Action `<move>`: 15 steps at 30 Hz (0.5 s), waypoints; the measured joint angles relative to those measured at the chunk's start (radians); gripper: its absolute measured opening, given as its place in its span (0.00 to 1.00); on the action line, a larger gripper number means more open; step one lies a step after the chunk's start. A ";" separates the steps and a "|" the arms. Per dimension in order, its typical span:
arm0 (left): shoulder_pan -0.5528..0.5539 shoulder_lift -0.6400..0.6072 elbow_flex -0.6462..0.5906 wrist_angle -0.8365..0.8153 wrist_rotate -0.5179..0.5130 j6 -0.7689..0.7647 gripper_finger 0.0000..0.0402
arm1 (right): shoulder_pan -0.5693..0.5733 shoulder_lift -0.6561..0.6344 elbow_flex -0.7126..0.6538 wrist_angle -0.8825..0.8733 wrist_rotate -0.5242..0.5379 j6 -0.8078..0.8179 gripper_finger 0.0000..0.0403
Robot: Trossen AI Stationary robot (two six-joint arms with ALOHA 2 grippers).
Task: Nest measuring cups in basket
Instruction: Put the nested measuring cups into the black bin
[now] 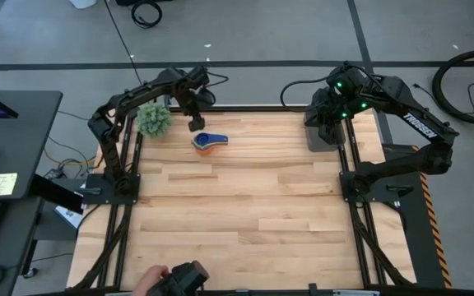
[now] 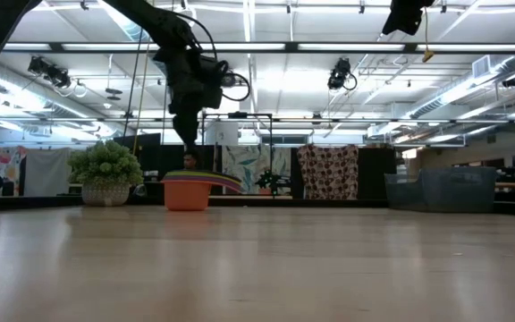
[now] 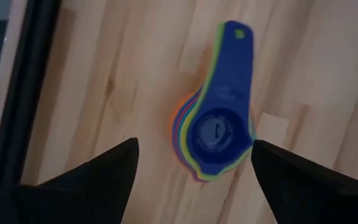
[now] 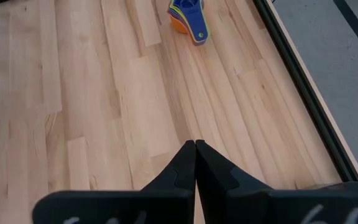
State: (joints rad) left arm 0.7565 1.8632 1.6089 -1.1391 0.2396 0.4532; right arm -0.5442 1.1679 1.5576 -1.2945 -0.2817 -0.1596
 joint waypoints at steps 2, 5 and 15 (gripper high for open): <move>-0.001 0.007 0.000 0.004 0.015 0.027 0.79 | 0.000 0.000 0.000 0.000 0.000 0.000 0.04; 0.004 0.028 -0.001 0.016 0.018 0.027 0.79 | 0.000 0.000 0.000 0.000 0.000 0.000 0.04; 0.029 0.112 -0.001 0.026 0.008 -0.038 0.79 | 0.000 0.000 0.000 0.000 0.000 0.000 0.04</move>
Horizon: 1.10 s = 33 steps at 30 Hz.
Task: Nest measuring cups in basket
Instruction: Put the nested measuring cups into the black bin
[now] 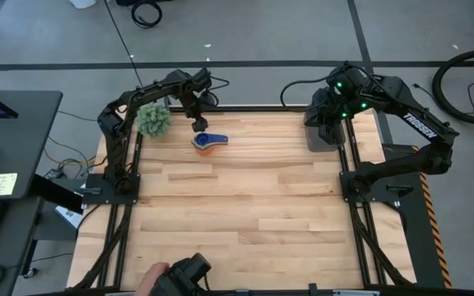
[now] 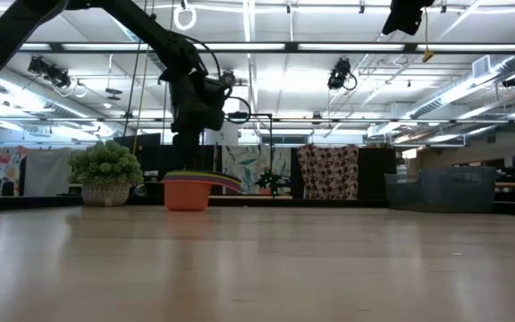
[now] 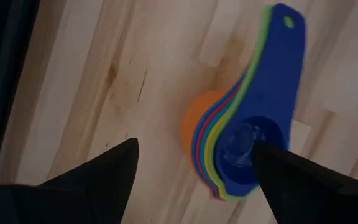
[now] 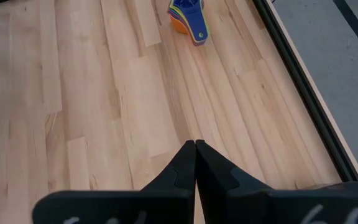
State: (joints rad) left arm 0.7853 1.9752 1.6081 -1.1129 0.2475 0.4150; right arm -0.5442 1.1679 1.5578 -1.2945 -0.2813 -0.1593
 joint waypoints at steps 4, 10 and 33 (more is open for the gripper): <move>0.000 0.021 0.000 0.003 -0.009 -0.004 0.79 | 0.000 0.000 0.000 0.000 0.000 0.000 0.04; -0.003 0.023 0.000 0.005 -0.018 -0.005 0.79 | 0.000 0.000 0.000 0.000 0.000 0.000 0.04; -0.004 0.024 -0.075 0.086 -0.062 -0.031 0.79 | 0.000 0.000 0.000 0.000 0.000 0.000 0.04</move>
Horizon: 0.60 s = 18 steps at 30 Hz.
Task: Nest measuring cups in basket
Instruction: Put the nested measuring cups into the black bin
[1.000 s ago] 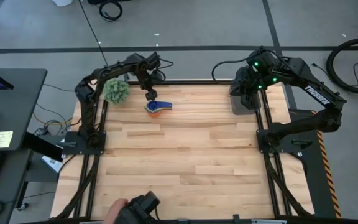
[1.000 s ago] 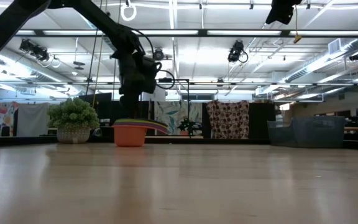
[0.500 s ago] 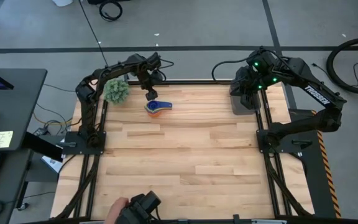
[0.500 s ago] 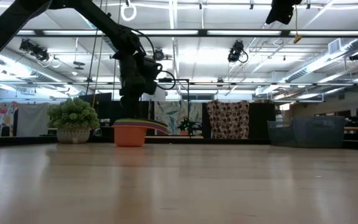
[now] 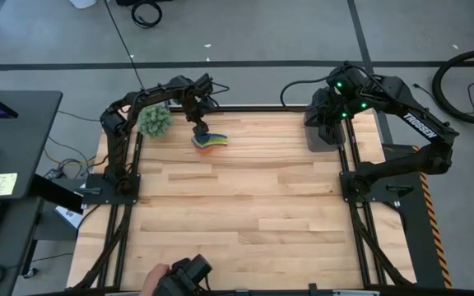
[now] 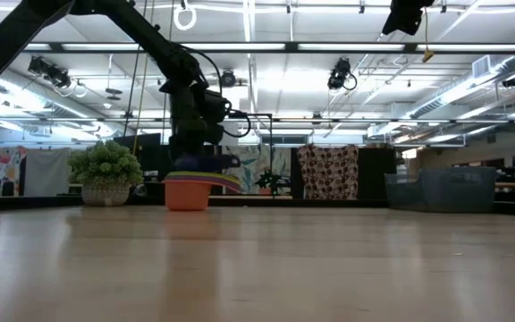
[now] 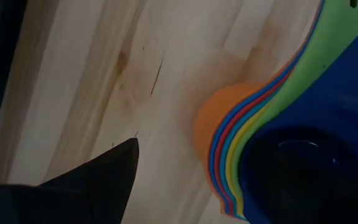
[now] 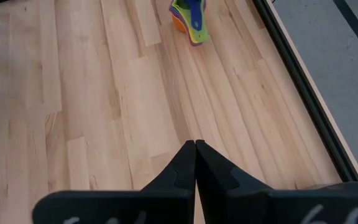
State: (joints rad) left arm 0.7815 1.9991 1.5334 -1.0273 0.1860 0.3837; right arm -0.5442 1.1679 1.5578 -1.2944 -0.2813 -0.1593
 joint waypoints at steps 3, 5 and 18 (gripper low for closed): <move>0.000 0.000 0.016 -0.014 0.002 -0.020 0.79 | 0.000 0.000 0.000 0.000 0.000 0.000 0.04; -0.002 0.000 0.022 -0.032 0.002 -0.031 0.79 | 0.000 0.000 0.000 0.000 0.000 0.000 0.04; -0.024 0.000 0.027 -0.049 0.018 0.021 0.79 | 0.000 0.000 0.000 0.000 0.000 0.000 0.04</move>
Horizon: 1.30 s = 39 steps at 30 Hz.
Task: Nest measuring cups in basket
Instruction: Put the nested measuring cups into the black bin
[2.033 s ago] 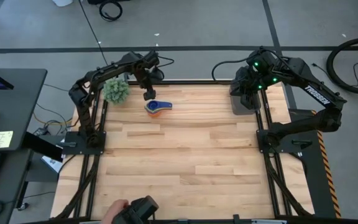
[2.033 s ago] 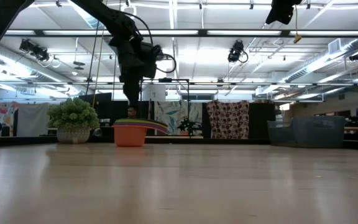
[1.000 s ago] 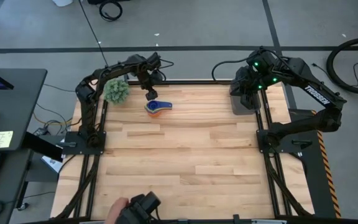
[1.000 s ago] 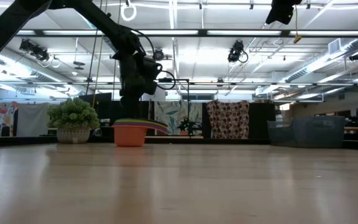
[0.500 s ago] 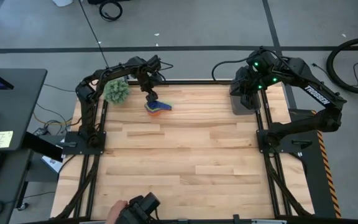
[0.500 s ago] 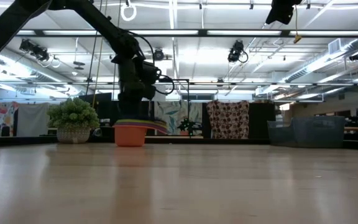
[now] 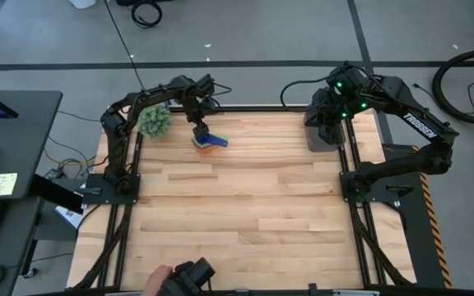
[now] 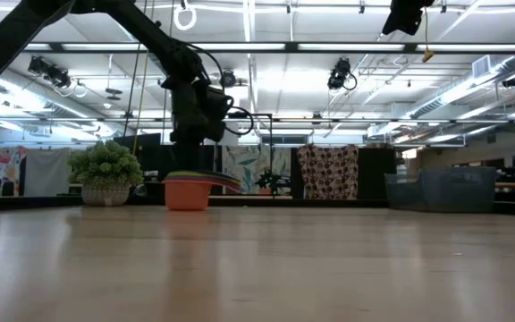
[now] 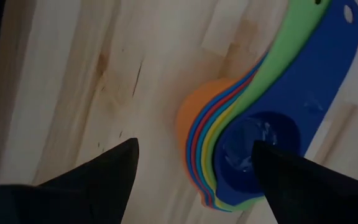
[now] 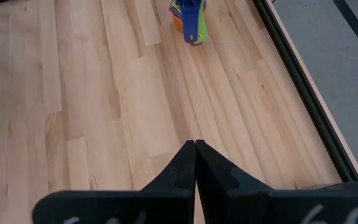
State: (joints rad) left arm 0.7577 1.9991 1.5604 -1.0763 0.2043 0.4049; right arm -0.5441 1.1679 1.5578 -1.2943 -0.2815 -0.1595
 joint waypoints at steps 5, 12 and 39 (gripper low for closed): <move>-0.014 0.000 0.000 0.005 -0.002 0.059 0.79 | 0.000 0.000 0.000 0.000 0.000 0.000 0.04; -0.016 -0.001 -0.031 0.049 -0.013 0.062 0.79 | 0.000 0.000 0.000 0.000 0.000 0.000 0.04; -0.016 -0.001 -0.049 0.088 -0.028 0.079 0.79 | 0.000 0.000 0.000 0.000 0.000 0.000 0.04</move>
State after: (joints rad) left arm 0.7422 1.9980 1.5116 -0.9886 0.1764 0.4840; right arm -0.5442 1.1679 1.5578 -1.2942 -0.2814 -0.1593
